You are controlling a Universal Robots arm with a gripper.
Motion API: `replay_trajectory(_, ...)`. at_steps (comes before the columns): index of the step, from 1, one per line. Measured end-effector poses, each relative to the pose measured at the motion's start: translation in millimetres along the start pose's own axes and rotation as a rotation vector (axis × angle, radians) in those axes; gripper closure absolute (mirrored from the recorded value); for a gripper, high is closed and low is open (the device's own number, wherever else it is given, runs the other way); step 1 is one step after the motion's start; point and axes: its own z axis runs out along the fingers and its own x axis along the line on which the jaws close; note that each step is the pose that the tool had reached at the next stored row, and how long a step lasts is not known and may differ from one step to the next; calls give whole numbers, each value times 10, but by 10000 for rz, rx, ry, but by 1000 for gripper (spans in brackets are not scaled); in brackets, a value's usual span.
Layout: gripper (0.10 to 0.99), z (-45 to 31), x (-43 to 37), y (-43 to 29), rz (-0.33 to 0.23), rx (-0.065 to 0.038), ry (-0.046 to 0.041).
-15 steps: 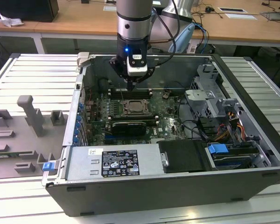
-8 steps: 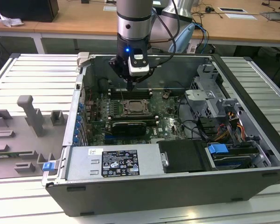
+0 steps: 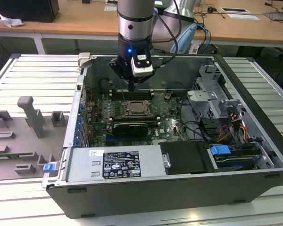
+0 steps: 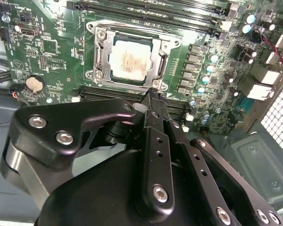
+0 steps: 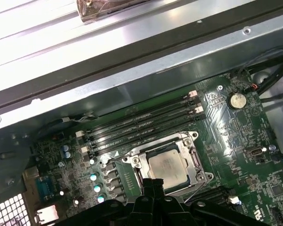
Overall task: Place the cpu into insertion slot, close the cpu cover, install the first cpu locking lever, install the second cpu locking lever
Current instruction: 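Install the first cpu locking lever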
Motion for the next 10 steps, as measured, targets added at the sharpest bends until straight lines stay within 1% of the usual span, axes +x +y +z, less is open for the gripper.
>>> replay_trajectory(2, 980, 0, 0, 0, -395, 10, 29)
replay_trajectory(10, 980, 0, 0, 0, -1108, 29, 81)
